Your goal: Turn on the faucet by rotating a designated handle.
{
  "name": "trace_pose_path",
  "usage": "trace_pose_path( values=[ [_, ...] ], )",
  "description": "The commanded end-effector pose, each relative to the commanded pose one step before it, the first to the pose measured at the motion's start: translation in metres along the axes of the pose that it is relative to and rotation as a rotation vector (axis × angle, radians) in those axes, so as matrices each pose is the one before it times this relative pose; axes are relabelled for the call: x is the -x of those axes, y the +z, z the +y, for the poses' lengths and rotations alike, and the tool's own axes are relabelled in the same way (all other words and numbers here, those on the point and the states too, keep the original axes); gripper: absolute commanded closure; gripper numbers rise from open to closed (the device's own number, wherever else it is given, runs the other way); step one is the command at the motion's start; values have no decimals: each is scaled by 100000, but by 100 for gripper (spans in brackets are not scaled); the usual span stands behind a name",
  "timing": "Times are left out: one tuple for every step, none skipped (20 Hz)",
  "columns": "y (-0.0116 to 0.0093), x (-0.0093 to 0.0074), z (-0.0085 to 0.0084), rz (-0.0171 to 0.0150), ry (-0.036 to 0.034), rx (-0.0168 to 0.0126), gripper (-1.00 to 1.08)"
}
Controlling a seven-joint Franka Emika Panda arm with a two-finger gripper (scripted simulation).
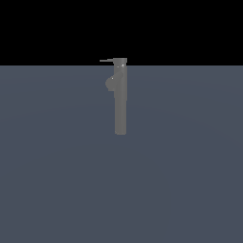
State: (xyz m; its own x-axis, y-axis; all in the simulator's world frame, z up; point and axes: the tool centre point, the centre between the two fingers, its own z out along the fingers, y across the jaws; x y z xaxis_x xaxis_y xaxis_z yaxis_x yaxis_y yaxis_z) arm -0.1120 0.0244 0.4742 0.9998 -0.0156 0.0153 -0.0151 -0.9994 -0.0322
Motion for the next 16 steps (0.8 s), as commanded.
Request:
trace_pose_path(
  values=[
    [733, -2114, -158, -96, 746, 450, 108],
    [329, -823, -73, -49, 282, 167, 108],
    [350, -821, -76, -49, 283, 165, 108],
    [370, -817, -80, -49, 278, 159, 108],
    [391, -813, -85, -48, 273, 153, 108],
    [412, -809, -88, -48, 274, 150, 108],
    [432, -804, -93, -47, 269, 144, 108],
    [453, -799, -95, -48, 271, 141, 108],
    [473, -792, -100, -47, 265, 134, 108],
    [494, -786, -102, -47, 267, 131, 108],
    [513, -778, -107, -46, 262, 124, 108],
    [533, -770, -112, -45, 256, 116, 108],
    [553, -763, -112, -47, 261, 114, 108],
    [573, -754, -116, -46, 259, 109, 108],
    [592, -744, -119, -46, 257, 103, 108],
    [611, -735, -123, -46, 254, 97, 108]
  ],
)
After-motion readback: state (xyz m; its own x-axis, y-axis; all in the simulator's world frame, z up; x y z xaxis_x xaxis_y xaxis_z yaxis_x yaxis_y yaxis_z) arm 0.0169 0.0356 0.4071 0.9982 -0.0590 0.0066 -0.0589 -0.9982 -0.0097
